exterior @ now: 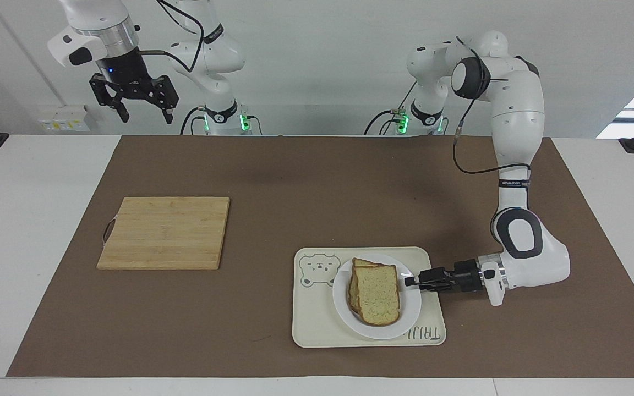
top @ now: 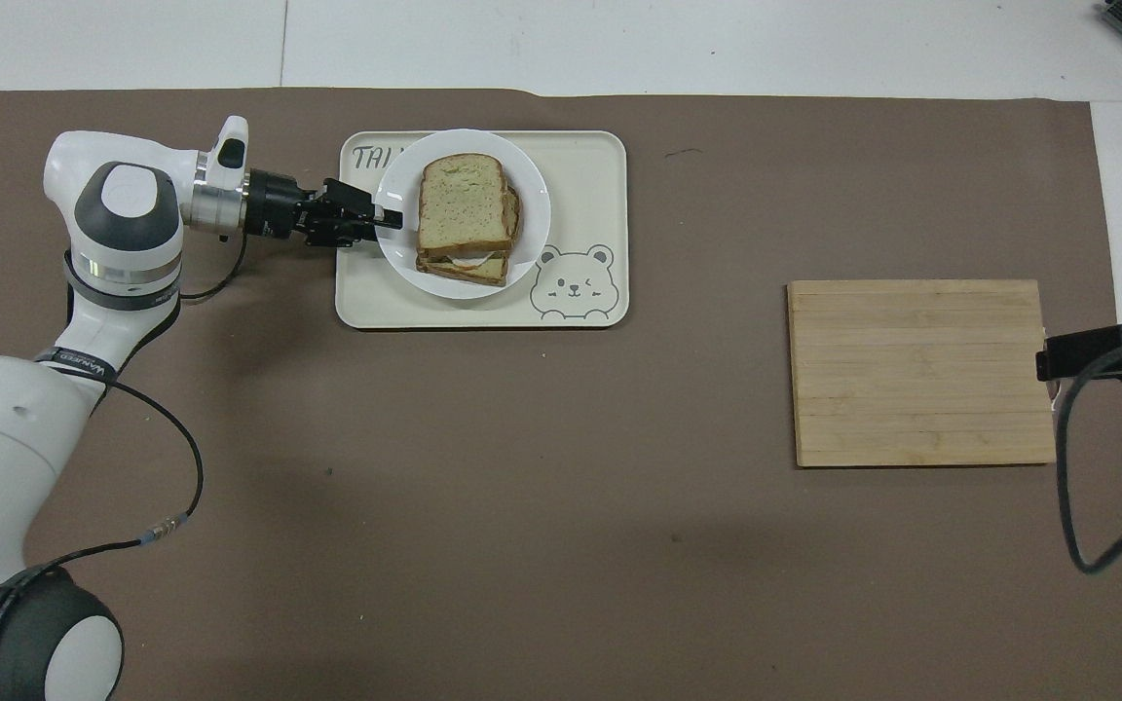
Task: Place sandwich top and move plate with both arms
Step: 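Lower the plate onto the tray and open the left gripper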
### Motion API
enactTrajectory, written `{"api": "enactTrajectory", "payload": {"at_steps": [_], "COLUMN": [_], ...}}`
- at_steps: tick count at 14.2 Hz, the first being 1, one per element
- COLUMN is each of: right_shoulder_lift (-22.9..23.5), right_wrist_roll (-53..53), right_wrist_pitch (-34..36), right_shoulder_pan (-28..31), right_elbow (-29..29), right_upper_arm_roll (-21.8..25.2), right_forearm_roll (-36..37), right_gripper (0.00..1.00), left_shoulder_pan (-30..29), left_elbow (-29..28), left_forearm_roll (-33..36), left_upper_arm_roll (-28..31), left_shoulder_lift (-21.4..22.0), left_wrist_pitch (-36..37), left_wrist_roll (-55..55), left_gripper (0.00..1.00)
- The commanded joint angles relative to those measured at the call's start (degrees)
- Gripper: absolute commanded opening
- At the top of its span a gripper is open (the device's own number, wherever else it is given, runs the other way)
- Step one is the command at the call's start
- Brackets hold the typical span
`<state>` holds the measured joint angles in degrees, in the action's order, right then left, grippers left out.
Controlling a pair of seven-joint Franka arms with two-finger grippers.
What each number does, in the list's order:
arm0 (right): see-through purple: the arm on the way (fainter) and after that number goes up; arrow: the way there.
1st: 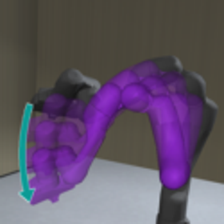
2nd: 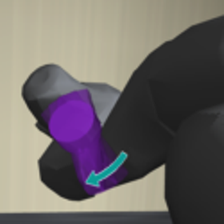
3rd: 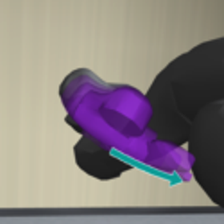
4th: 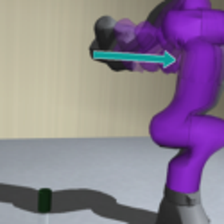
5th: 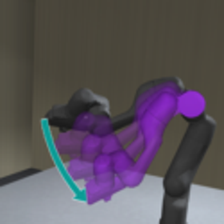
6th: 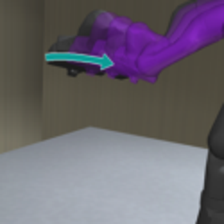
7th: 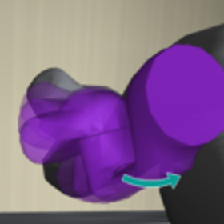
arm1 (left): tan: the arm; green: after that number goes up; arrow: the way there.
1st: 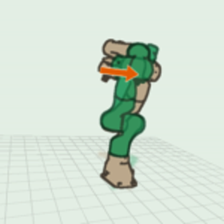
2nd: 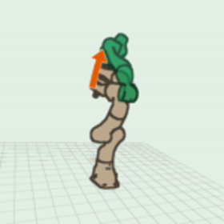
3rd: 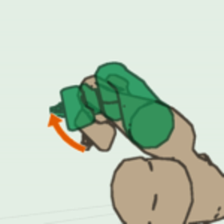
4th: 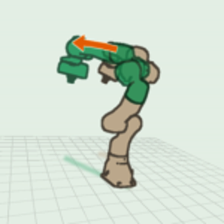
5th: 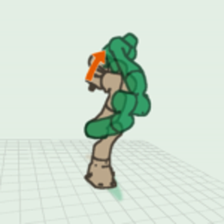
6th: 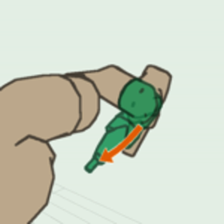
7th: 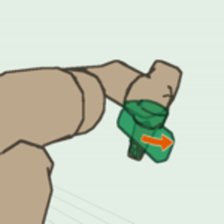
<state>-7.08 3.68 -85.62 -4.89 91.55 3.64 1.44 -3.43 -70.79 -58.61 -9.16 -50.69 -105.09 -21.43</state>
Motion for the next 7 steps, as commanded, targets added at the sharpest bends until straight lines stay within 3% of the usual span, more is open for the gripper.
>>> {"api": "enactTrajectory", "payload": {"at_steps": [1, 3, 5, 7], "right_shoulder_lift": [-1.44, -1.53, -1.53, -1.53], "right_wrist_roll": [-1.30, -1.30, -1.22, -1.21], "right_wrist_pitch": [-1.04, -1.04, -0.96, -1.04], "right_shoulder_pan": [0.58, 0.58, 0.58, 0.58], "right_elbow": [1.79, 1.79, 1.79, 1.79], "right_upper_arm_roll": [0.05, 0.05, 0.05, 0.05], "right_forearm_roll": [-0.21, -0.21, -0.21, -0.21], "right_gripper": [1.00, 1.00, 1.00, 1.00], "left_shoulder_pan": [0.26, 0.09, 0.61, 1.23], "left_elbow": [0.30, 0.22, 0.22, 0.22], "left_forearm_roll": [2.44, 5.34, 8.05, 17.52], "left_upper_arm_roll": [1.24, 1.25, 1.42, 1.42], "left_shoulder_lift": [2.77, 3.84, 7.69, 11.47], "left_wrist_pitch": [-0.11, 0.06, -0.38, -0.81], "left_wrist_roll": [1.99, 6.02, 11.65, 15.87], "left_gripper": [1.00, 1.00, 1.00, 1.00]}}
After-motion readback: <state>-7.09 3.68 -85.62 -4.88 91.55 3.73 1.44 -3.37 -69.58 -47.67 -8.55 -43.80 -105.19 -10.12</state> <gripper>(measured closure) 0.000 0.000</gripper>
